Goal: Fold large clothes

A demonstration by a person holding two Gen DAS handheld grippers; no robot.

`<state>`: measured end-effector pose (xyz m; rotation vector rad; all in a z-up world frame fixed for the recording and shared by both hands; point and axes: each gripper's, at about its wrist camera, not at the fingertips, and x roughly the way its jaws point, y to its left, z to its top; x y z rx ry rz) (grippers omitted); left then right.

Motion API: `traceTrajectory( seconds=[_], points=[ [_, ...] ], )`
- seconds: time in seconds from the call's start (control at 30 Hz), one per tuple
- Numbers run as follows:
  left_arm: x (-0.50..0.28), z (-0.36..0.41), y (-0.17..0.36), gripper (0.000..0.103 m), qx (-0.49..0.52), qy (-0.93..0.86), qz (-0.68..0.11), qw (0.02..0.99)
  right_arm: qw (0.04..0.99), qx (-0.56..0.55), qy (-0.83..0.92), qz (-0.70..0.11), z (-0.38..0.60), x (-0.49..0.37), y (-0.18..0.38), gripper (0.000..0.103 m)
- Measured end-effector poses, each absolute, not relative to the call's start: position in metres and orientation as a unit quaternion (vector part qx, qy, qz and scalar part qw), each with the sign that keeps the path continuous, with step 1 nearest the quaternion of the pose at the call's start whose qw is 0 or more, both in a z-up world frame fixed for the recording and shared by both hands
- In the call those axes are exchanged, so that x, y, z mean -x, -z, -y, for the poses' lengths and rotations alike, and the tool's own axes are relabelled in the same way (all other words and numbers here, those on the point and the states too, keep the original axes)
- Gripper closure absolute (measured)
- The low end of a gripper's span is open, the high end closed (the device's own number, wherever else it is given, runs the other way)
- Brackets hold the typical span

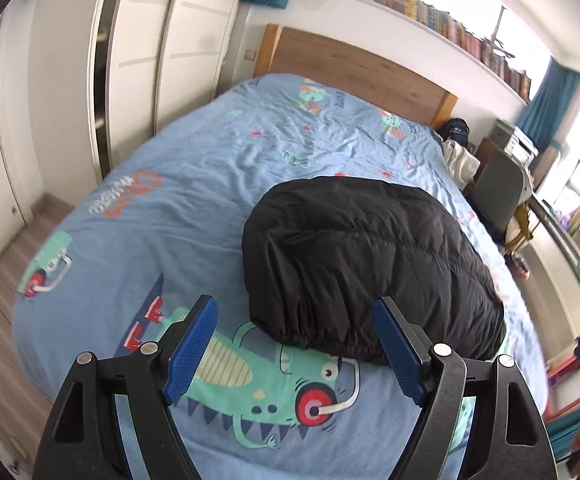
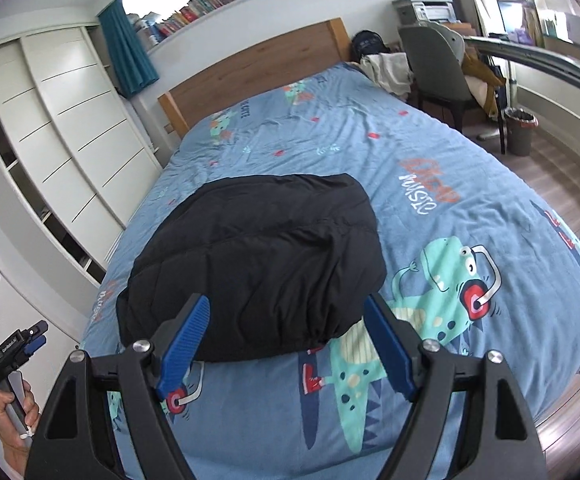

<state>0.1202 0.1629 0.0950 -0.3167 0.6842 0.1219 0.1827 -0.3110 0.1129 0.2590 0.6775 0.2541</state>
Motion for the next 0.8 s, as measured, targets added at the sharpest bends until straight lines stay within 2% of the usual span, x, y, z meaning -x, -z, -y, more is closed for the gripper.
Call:
traceTrajectory(
  seconds=[0.3, 0.53, 0.8],
  points=[
    [-0.082, -0.117, -0.101, 0.016, 0.102, -0.07, -0.313, 0.942, 0.942, -0.052, -0.097, -0.317, 0.257, -0.124, -0.117, 0.024],
    [-0.078, -0.09, -0.098, 0.015, 0.082, -0.066, -0.316, 0.943, 0.951, -0.011, -0.093, -0.296, 0.229, -0.092, -0.124, 0.024],
    [-0.069, -0.071, -0.116, 0.002, 0.048, -0.088, -0.28, 0.955, 0.956, 0.016, -0.091, -0.279, 0.218, -0.078, -0.127, 0.024]
  ],
)
